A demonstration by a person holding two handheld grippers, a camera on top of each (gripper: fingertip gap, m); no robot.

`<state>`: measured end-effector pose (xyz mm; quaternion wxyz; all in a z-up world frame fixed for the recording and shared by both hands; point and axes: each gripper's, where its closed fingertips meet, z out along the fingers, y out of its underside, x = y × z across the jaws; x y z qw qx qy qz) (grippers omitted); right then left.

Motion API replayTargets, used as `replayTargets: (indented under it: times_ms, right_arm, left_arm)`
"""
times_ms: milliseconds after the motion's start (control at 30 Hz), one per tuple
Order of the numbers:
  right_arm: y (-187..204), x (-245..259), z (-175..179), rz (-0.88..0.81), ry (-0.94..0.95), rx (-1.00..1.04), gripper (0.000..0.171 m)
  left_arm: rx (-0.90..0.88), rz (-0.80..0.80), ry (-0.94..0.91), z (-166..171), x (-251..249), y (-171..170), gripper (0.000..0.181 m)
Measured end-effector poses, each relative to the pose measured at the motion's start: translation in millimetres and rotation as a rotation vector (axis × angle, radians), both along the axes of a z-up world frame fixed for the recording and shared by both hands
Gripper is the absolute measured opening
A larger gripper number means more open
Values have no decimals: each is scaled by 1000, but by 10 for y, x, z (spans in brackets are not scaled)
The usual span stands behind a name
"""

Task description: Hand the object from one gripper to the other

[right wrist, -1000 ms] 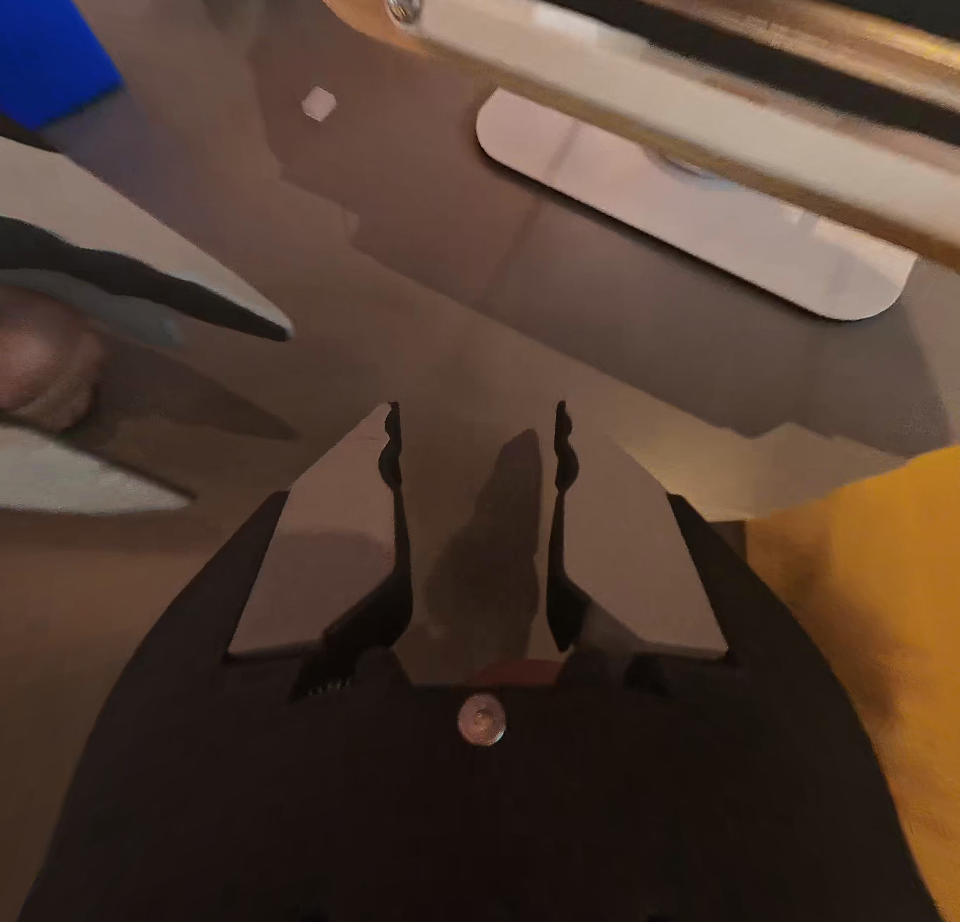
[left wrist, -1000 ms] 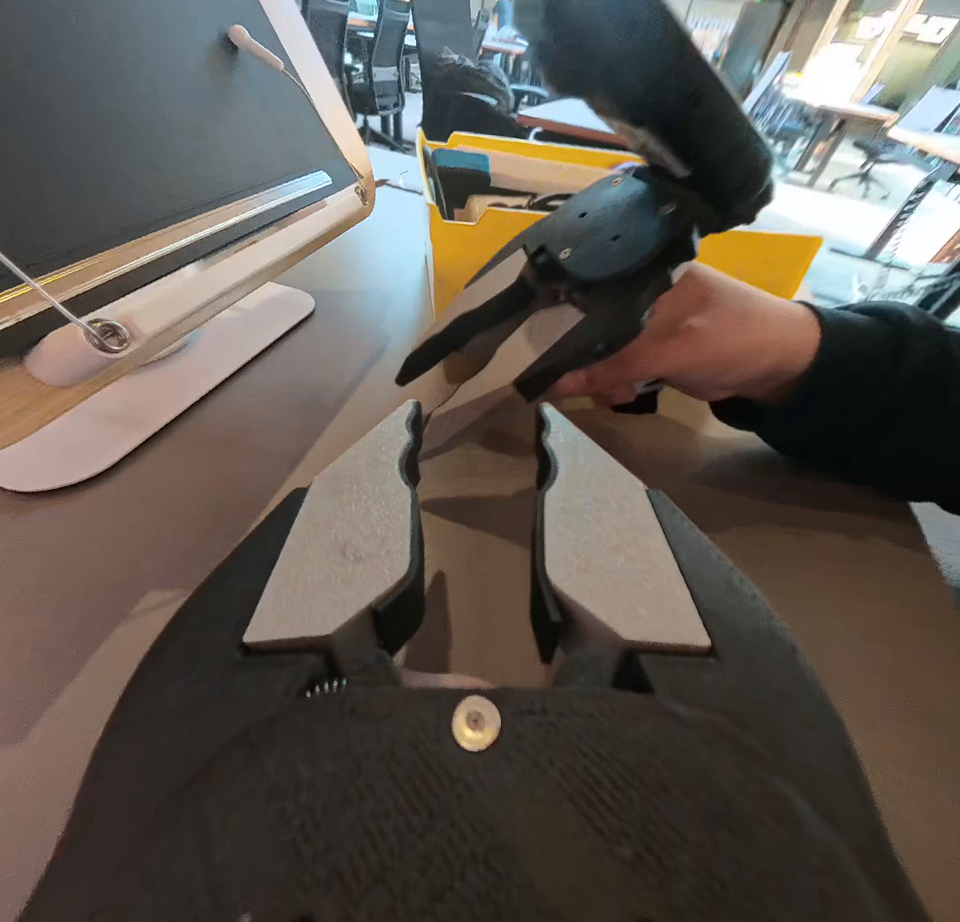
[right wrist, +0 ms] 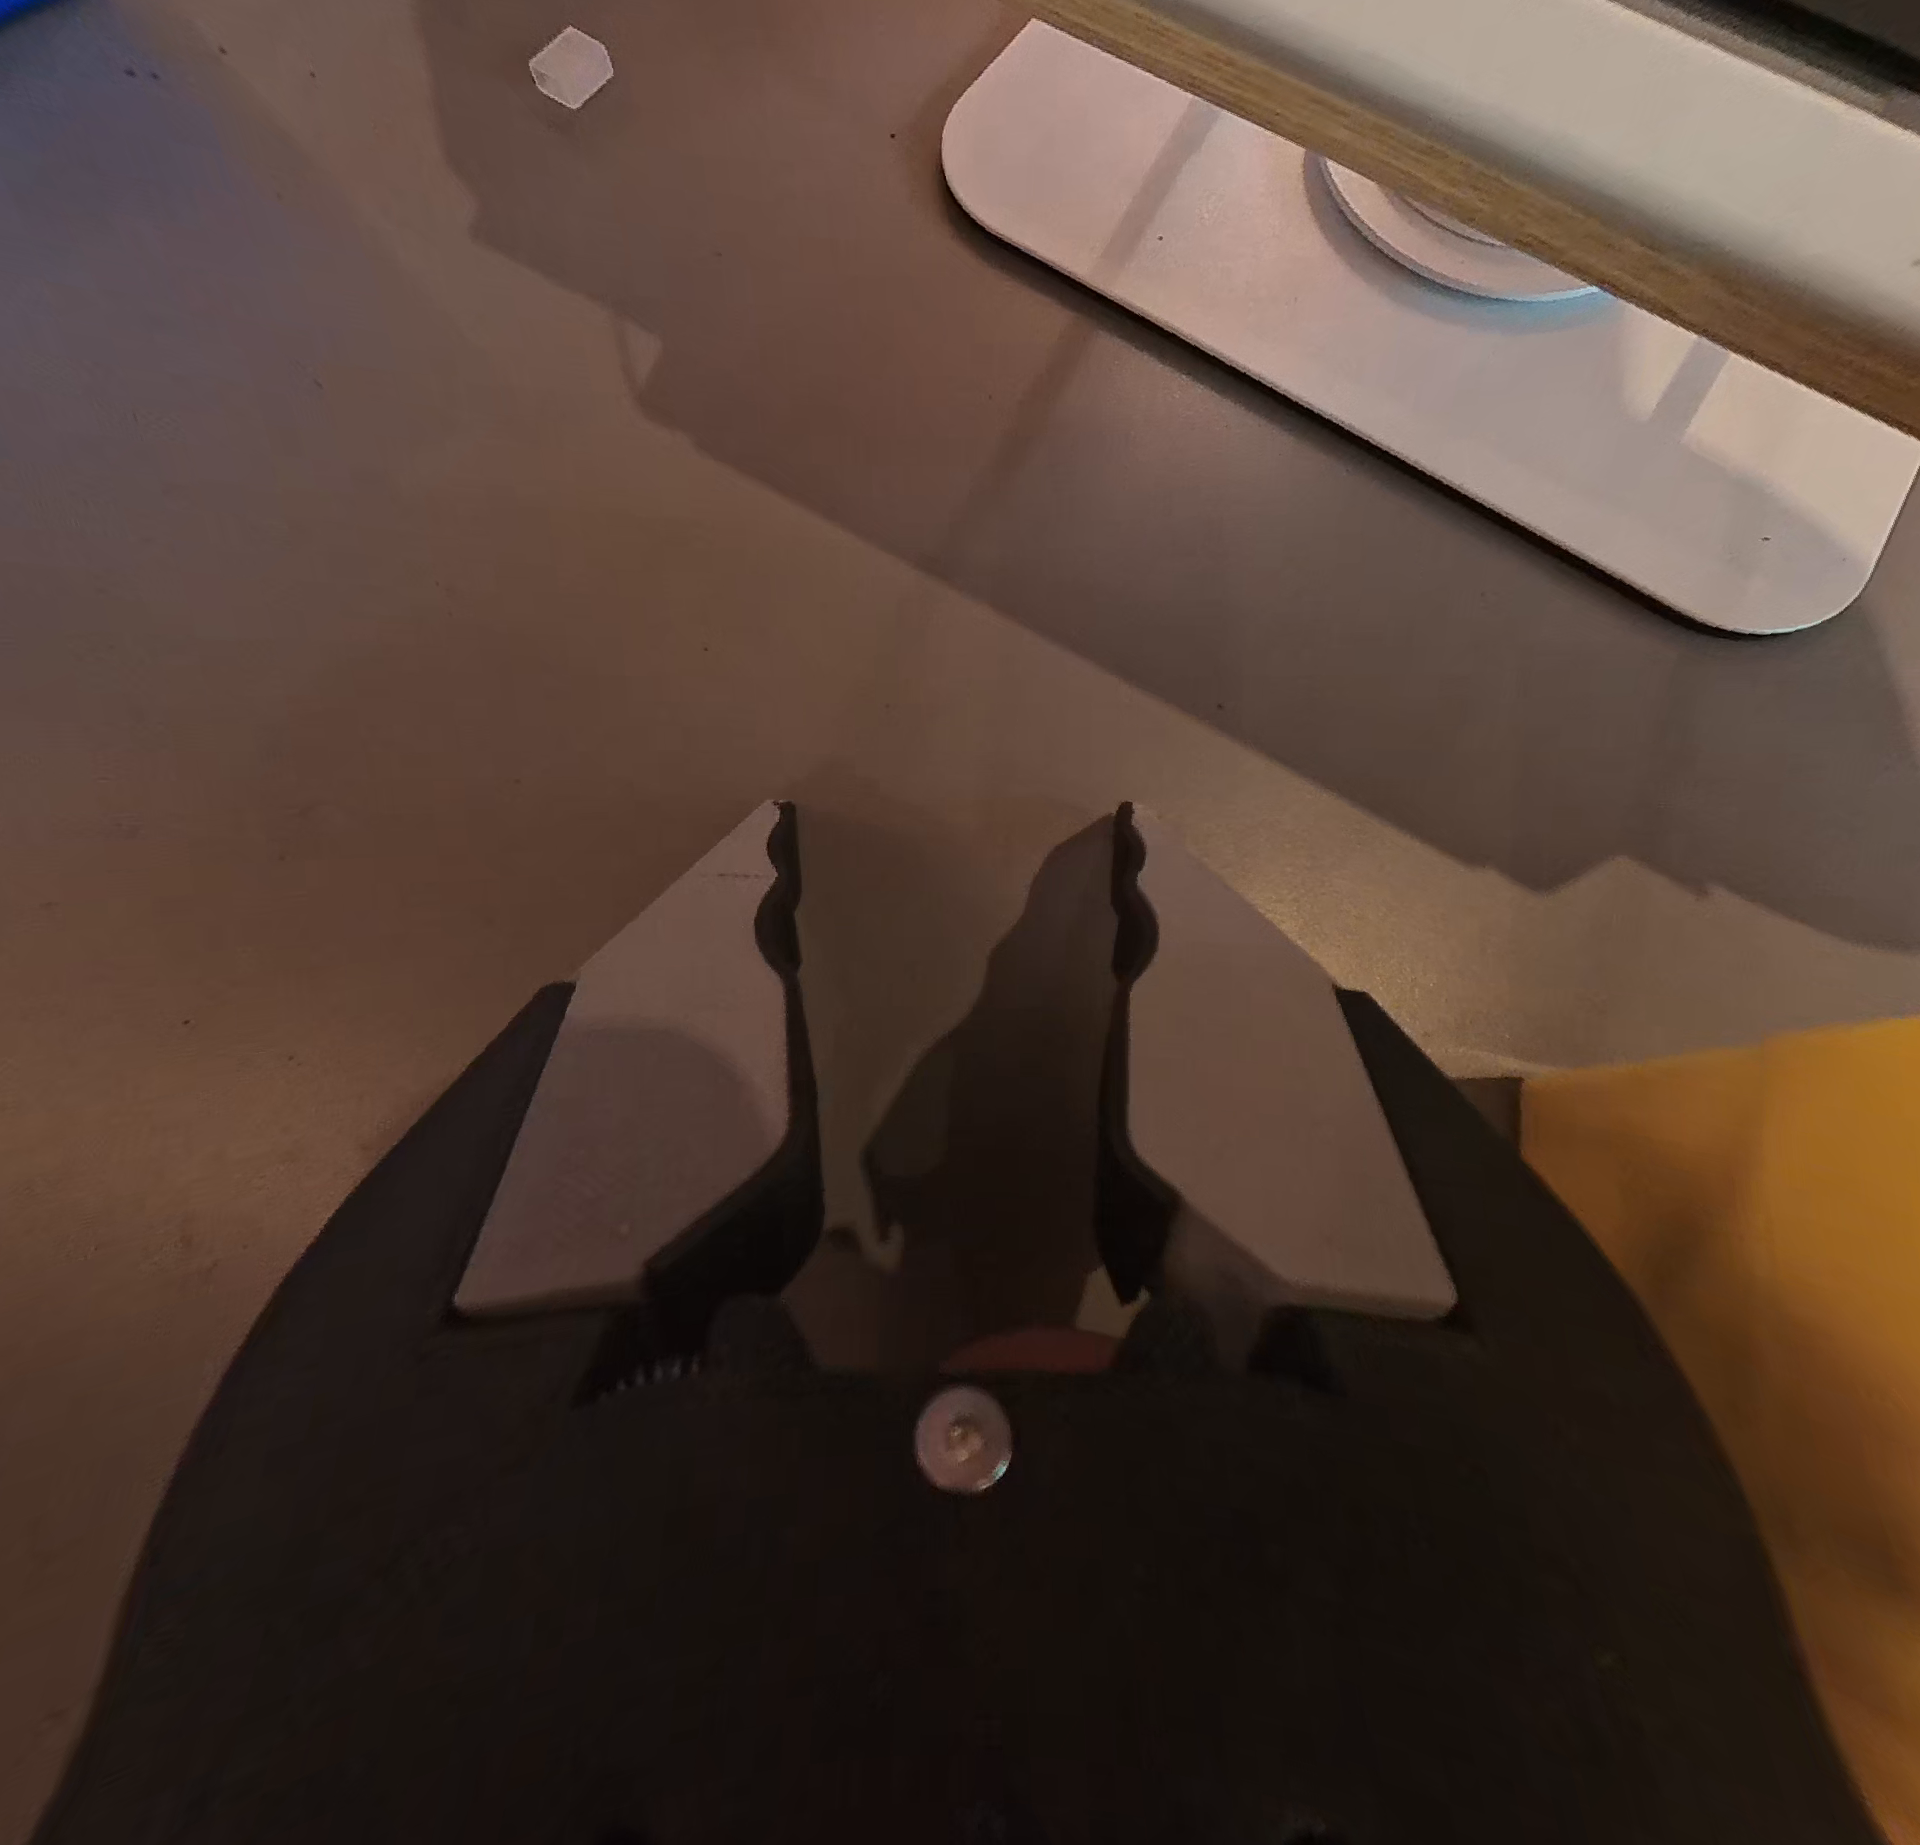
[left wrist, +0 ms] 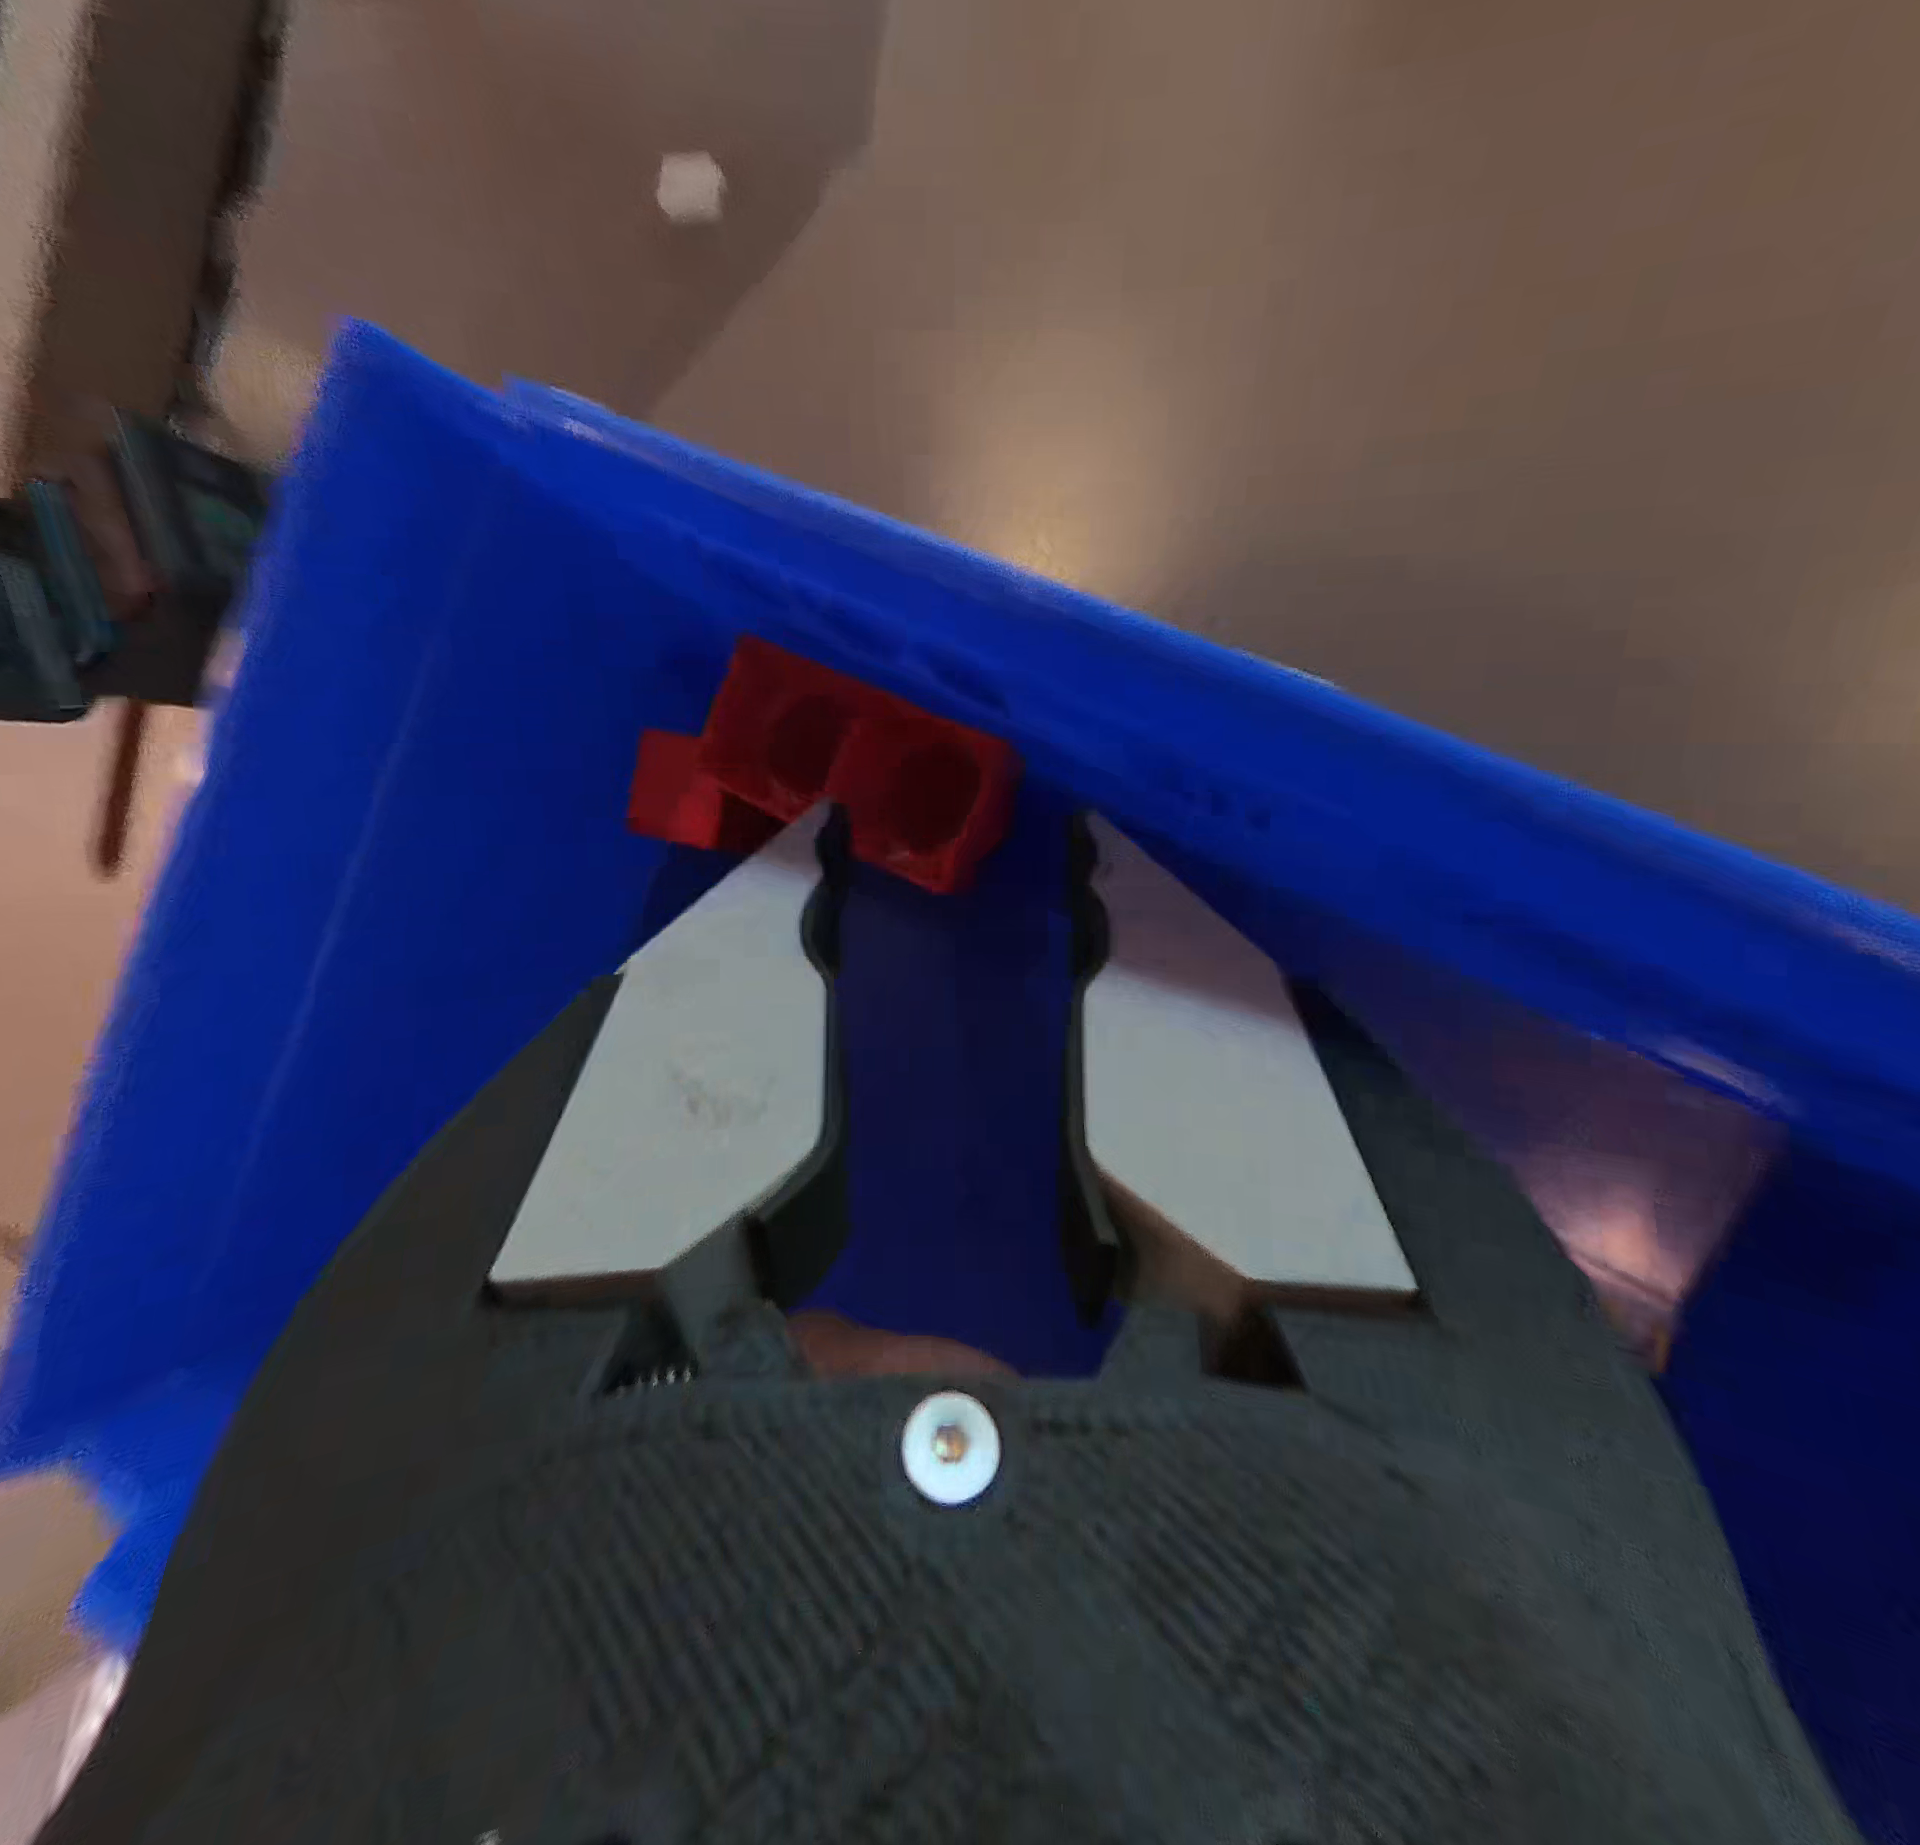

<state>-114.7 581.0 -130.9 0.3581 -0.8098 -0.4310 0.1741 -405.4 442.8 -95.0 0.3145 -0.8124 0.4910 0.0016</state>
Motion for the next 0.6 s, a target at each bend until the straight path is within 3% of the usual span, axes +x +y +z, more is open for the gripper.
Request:
replayTargets:
  times_ms: [100, 200, 400, 500, 600]
  right_arm:
    - [4, 4, 1, -4, 1, -3, 57]
    - [1, 4, 3, -2, 1, -2, 57]
    - [-61, -38, 17, 47, -4, 16, 51]
    - [-163, -154, 130, 115, 68, 38, 54]
    - [-519, -445, 477, 301, 333, -46, 56]
  left_arm:
    - [-116, -24, 102, -347, -34, 91, 9]
    - [-15, 42, 181, -106, -188, 331, 4]
    - [364, 205, -308, 1489, -32, 307, 1]
    - [558, 78, -425, 2075, 573, -23, 1]
    - [785, 43, -446, 2420, 1238, -303, 1]
